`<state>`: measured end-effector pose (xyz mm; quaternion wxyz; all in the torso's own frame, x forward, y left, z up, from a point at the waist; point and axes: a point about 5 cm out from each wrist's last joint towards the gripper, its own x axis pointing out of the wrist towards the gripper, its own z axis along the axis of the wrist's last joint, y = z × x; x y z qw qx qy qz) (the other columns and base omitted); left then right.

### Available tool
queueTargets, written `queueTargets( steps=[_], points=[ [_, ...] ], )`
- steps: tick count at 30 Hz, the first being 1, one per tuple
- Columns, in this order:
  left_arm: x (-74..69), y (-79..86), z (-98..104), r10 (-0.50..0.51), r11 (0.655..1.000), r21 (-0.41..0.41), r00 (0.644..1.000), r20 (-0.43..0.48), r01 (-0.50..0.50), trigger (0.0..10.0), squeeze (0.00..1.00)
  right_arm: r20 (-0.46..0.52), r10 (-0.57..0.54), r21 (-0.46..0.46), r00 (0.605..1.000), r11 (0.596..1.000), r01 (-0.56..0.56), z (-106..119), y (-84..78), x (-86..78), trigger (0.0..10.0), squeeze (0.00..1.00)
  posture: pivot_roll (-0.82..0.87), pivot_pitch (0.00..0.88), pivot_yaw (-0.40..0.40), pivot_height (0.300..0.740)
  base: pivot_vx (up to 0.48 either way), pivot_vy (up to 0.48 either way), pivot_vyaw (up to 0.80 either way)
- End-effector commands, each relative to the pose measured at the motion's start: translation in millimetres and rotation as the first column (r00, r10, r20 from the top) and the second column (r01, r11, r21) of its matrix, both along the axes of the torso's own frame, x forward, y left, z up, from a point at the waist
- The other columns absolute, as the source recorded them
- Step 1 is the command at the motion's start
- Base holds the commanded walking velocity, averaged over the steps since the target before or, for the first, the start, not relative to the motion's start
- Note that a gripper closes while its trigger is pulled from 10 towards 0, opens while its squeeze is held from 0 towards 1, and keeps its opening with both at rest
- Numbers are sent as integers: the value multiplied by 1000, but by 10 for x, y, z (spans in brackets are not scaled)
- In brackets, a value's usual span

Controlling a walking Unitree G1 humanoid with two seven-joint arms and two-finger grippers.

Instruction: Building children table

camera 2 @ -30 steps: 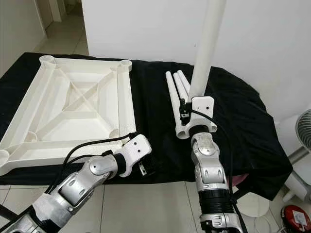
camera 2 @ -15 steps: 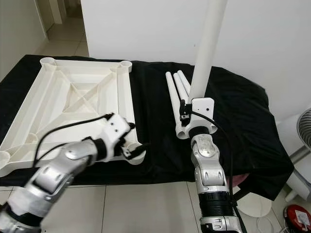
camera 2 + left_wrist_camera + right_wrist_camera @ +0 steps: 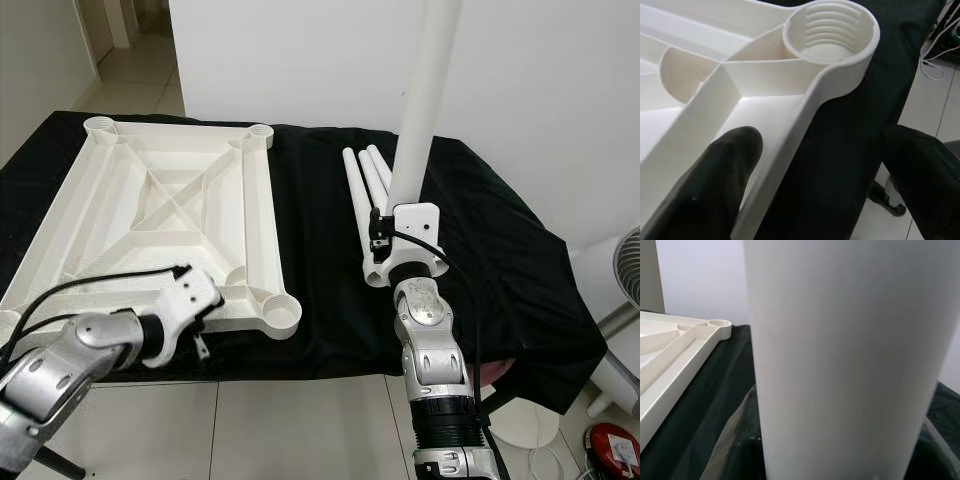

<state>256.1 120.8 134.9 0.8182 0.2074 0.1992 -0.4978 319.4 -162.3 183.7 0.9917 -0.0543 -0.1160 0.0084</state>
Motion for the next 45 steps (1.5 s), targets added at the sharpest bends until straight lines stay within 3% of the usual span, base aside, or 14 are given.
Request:
queueTargets(
  steps=[1, 9, 17, 23, 27, 31, 38, 45],
  points=[
    [-45, -60, -37, -41, 999, 4, 999, -35, 42, 10000, 0, 8, -6, -12, 1000, 1000, 6, 35, -26, -11, 10000, 0, -20, 0, -99, 740, 0, 0, 0],
    [17, -259, -187, 24, 999, 34, 997, -73, -22, 10000, 0, 6, -5, -17, 1000, 1000, 5, 38, -22, -17, 10000, 0, -27, 0, -96, 740, 0, 0, 0],
    [48, -571, -217, -21, 1000, -2, 997, -74, 21, 10000, 0, 7, -10, -21, 1000, 1000, 10, 41, -21, -37, 10000, 0, -48, 0, -90, 740, 0, 0, 0],
    [86, -684, -213, -37, 999, -7, 997, -62, 36, 10000, 0, 6, -11, -20, 1000, 1000, 11, 46, -20, -47, 10000, 0, -59, 0, -86, 740, 0, 0, 0],
    [188, -884, -148, -25, 999, -42, 999, -29, 23, 10000, 0, 3, -10, -14, 1000, 1000, 10, 40, -5, -54, 10000, 0, -67, 0, -80, 740, 0, 0, 0],
    [211, -916, -135, -17, 999, -46, 1000, -23, 16, 10000, 0, 2, -10, -11, 1000, 1000, 10, 36, 1, -55, 10000, 0, -67, 0, -79, 740, 0, 0, 0],
    [390, -1144, -12, 76, 993, -96, 997, 32, -72, 10000, 0, -2, -10, 3, 1000, 1000, 10, 22, 15, -42, 10000, 0, -47, 0, -76, 740, 0, 0, 0],
    [463, -1220, 70, 141, 981, -143, 989, 47, -133, 10000, 0, -2, -6, 12, 1000, 1000, 6, 20, 43, -27, 10000, 0, -37, 0, -75, 740, 0, 0, 0]
  ],
)
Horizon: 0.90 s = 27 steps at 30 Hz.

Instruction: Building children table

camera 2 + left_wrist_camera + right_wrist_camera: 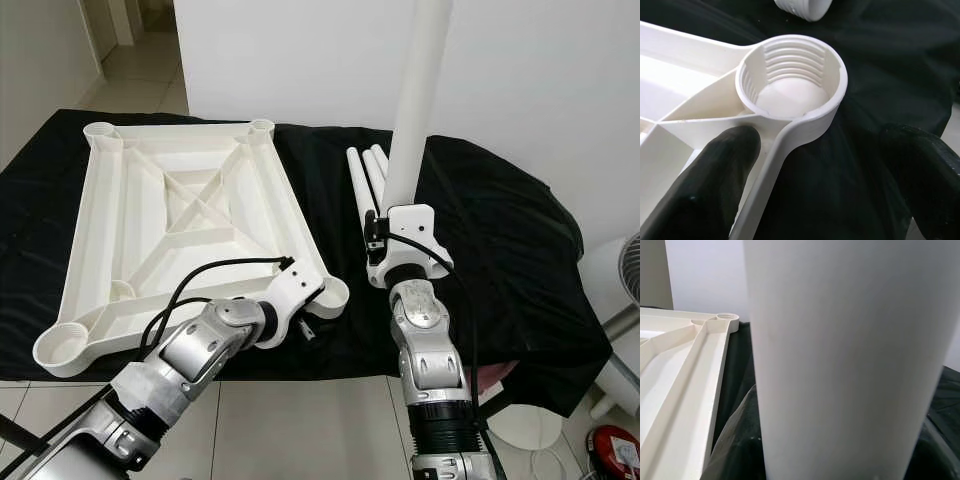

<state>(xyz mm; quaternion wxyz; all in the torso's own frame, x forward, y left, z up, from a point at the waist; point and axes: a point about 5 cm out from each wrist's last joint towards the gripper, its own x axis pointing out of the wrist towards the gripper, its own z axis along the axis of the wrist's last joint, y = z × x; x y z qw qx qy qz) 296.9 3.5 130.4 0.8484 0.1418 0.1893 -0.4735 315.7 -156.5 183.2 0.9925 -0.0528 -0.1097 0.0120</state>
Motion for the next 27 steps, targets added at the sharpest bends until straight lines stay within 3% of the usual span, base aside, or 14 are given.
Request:
queueTargets(
  steps=[1, 4, 10, 18, 21, 27],
  points=[
    [73, -55, 137, 68, 997, -29, 994, 86, -66, 10000, 0, 12, -12, 12, 1000, 1000, 12, 23, -5, 13, 10000, 0, -37, 0, -75, 740, 0, 0, 0],
    [100, -18, 272, 86, 993, -90, 987, 132, -74, 10000, 0, 7, -4, 20, 1000, 1000, 3, 8, 11, 10, 10000, 0, -26, 0, -75, 740, 0, 0, 0],
    [21, 140, 524, 33, 976, -218, 978, 207, 14, 10000, 0, -6, 15, 7, 1000, 1000, -15, -51, 46, 0, 10000, 0, -15, 0, -79, 740, 0, 0, 0],
    [-40, 310, 561, 51, 964, -264, 974, 219, 9, 10000, 0, -14, 57, 16, 998, 998, -56, -80, 92, 14, 10000, 0, 1, 0, -93, 740, 0, 0, 0],
    [-68, 462, 512, 111, 952, -301, 976, 189, -50, 10000, 0, -14, 129, 35, 992, 991, -128, -121, 183, 21, 10000, 0, 12, 0, -103, 740, 0, 0, 0],
    [-104, 607, 432, 182, 949, -292, 961, 206, -117, 10000, 0, 6, 203, 50, 979, 978, -203, -155, 284, 14, 10000, 0, 19, 0, -108, 740, 0, 0, 0]
  ],
)
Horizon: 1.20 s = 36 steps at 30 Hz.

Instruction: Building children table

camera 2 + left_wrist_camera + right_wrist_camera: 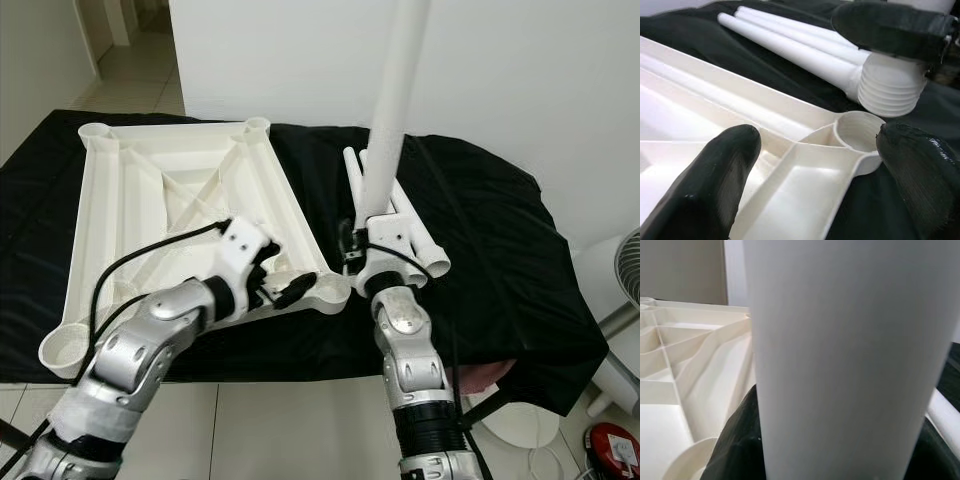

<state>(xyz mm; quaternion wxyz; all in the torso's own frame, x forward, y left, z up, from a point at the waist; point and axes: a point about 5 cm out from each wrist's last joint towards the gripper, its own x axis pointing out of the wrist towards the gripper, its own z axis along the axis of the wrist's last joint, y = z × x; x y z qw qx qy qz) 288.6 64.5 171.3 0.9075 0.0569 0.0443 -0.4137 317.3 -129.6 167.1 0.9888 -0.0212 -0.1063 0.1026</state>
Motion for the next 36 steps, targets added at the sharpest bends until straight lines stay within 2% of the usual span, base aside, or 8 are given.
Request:
queueTargets(
  steps=[1, 4, 9, 15, 21, 36],
  points=[
    [-50, 17, 23, 16, 1000, -11, 999, 42, -16, 10000, 0, 25, 44, 15, 999, 999, -45, 3, 46, -11, 10000, 0, 19, 0, -108, 740, 0, 0, 0],
    [-89, 31, 21, 11, 999, -36, 999, 43, -9, 10000, 0, 32, 67, 22, 997, 997, -68, -3, 74, -21, 10000, 0, 23, 0, -113, 740, 0, 0, 0],
    [-231, 47, 31, -68, 990, -124, 998, 11, 69, 10000, 0, 37, 105, 39, 994, 994, -106, -38, 114, -30, 10000, 0, 28, 0, -120, 740, 0, 0, 0],
    [-333, 29, -62, -130, 989, -80, 991, -32, 127, 10000, 0, 37, 108, 46, 994, 993, -109, -52, 109, 7, 10000, 0, 38, 0, -131, 740, 0, 0, 0],
    [-462, 45, -79, -203, 975, -104, 977, -60, 196, 10000, 0, 18, 97, 78, 995, 992, -98, -125, 79, 21, 10000, 0, 35, 0, -129, 740, 0, 0, 0],
    [-514, 57, -74, -243, 967, -91, 967, -73, 236, 10000, 0, -23, 88, 150, 996, 985, -83, -269, 35, 63, 10000, 0, 33, 0, -132, 740, 0, 0, 0]
  ],
)
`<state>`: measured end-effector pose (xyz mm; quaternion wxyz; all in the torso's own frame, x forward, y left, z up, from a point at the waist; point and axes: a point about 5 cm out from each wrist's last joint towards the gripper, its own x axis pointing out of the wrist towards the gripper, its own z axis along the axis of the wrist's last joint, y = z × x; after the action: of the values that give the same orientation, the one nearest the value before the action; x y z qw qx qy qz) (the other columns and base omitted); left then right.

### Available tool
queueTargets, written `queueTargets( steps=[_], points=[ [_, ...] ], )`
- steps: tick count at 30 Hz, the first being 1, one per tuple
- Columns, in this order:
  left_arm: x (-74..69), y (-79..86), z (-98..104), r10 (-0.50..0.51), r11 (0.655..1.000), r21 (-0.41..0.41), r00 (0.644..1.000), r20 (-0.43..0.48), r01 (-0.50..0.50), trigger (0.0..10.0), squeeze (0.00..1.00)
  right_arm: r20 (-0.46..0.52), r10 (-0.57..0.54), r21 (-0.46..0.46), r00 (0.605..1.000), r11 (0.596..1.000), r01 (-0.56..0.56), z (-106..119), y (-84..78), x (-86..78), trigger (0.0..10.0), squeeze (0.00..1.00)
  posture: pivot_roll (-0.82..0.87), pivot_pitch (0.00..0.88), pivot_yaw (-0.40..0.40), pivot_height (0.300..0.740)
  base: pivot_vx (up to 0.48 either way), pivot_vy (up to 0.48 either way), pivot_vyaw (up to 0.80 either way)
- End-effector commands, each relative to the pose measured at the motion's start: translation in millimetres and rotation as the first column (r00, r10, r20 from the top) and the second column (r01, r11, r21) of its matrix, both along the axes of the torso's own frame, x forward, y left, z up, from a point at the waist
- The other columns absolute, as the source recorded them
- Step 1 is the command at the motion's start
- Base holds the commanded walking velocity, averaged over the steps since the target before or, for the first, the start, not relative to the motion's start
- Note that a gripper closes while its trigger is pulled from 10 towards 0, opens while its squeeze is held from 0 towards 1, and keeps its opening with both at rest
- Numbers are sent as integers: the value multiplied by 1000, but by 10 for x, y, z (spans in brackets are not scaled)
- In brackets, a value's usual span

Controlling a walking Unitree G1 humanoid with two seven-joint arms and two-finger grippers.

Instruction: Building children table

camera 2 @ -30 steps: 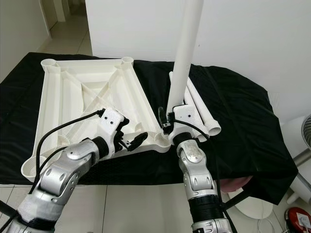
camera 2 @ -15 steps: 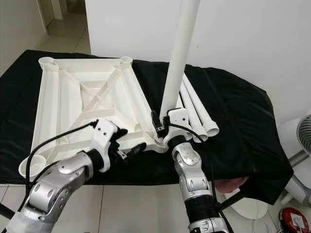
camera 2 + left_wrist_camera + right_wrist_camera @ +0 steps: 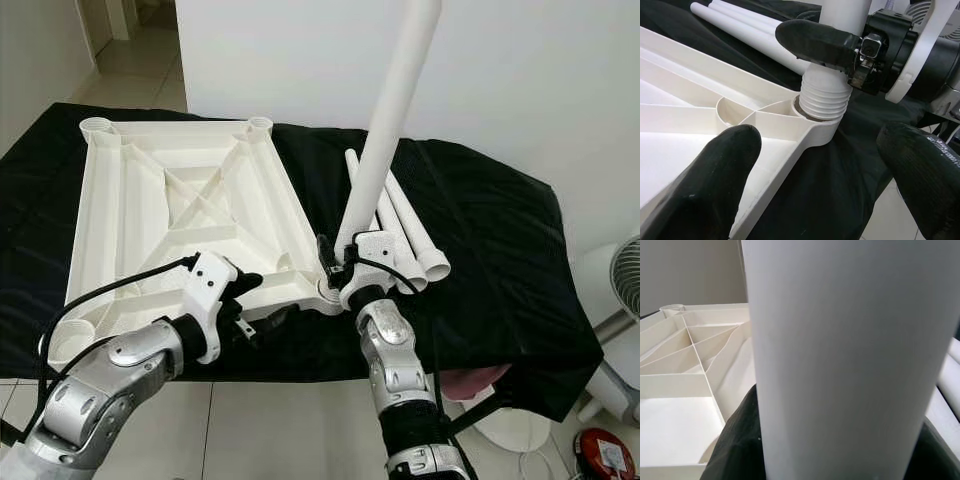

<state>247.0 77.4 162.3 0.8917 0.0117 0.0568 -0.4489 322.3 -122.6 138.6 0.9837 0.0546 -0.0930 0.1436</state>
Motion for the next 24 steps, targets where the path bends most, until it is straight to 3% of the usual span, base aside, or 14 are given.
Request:
queueTargets(
  steps=[1, 7, 15, 24],
  points=[
    [-98, -71, 15, -170, 985, -15, 985, -11, 170, 10000, 0, 12, -13, 11, 1000, 1000, 13, 17, -35, 14, 10000, 0, 33, 0, -132, 740, 0, 0, 0],
    [-114, -98, 19, -178, 984, -18, 984, -15, 178, 10000, 0, -19, 2, 12, 1000, 1000, -2, -137, -24, 3, 10000, 0, 28, 0, -126, 740, 0, 0, 0],
    [-147, -117, 21, -207, 978, -17, 978, -24, 206, 10000, 0, -13, 33, 0, 999, 999, -33, -183, 28, 18, 10000, 0, 28, 0, -126, 740, 0, 0, 0],
    [-166, -107, 24, -204, 979, -18, 979, -32, 203, 10000, 0, -27, 105, -99, 994, 989, -107, -407, 60, -87, 10000, 0, 40, 0, -124, 740, 0, 0, 0]
  ],
)
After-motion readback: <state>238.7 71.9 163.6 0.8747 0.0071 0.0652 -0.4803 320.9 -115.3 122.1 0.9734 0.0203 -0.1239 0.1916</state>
